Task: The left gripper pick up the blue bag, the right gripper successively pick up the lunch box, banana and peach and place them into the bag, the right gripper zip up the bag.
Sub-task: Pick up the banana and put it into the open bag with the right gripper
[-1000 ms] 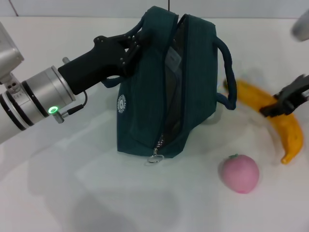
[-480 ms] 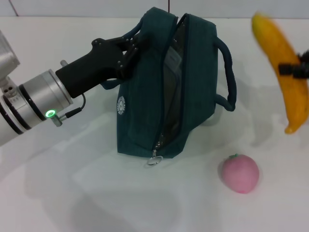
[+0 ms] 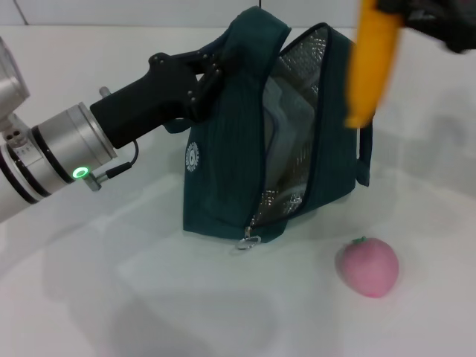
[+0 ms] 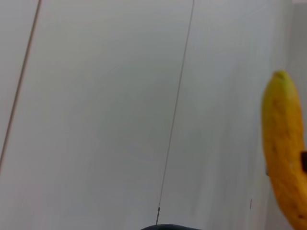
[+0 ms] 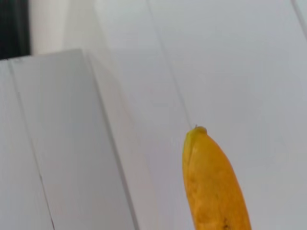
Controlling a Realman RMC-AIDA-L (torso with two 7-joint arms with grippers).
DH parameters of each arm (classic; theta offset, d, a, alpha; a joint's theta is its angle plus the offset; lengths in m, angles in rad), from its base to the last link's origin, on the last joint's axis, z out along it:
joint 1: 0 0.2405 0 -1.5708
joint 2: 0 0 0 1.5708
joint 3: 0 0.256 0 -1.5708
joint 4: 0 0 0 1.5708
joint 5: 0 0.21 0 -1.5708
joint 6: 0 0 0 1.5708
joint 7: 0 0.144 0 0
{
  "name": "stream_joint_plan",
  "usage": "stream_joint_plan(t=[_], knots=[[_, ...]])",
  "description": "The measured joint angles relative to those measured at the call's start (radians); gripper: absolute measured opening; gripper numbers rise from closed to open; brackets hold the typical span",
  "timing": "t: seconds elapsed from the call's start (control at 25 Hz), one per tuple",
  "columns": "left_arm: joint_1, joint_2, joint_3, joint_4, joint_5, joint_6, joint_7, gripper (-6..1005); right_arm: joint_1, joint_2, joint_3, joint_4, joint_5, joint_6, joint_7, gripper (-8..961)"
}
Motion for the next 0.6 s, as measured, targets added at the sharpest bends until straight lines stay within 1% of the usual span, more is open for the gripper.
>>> stream_joint_plan(t=[0.2, 0.32, 0.44, 0.6], knots=[[-0.010, -0.001, 0.000, -0.007, 0.000, -0.003, 0.000, 37, 0.124, 0.005, -0.173, 0.173, 0.082, 0.126, -0.127, 506], [-0.011, -0.001, 0.000, -0.009, -0.007, -0.005, 0.000, 37, 0.173, 0.006, -0.258, 0.263, 0.141, 0.170, -0.179, 516], [-0.011, -0.001, 0.002, -0.009, -0.014, -0.005, 0.000, 37, 0.180, 0.007, -0.310, 0.301, 0.177, 0.191, -0.204, 527], [-0.011, -0.001, 0.003, -0.010, -0.015, -0.005, 0.000, 37, 0.159, 0.007, -0.334, 0.336, 0.203, 0.198, -0.238, 540]])
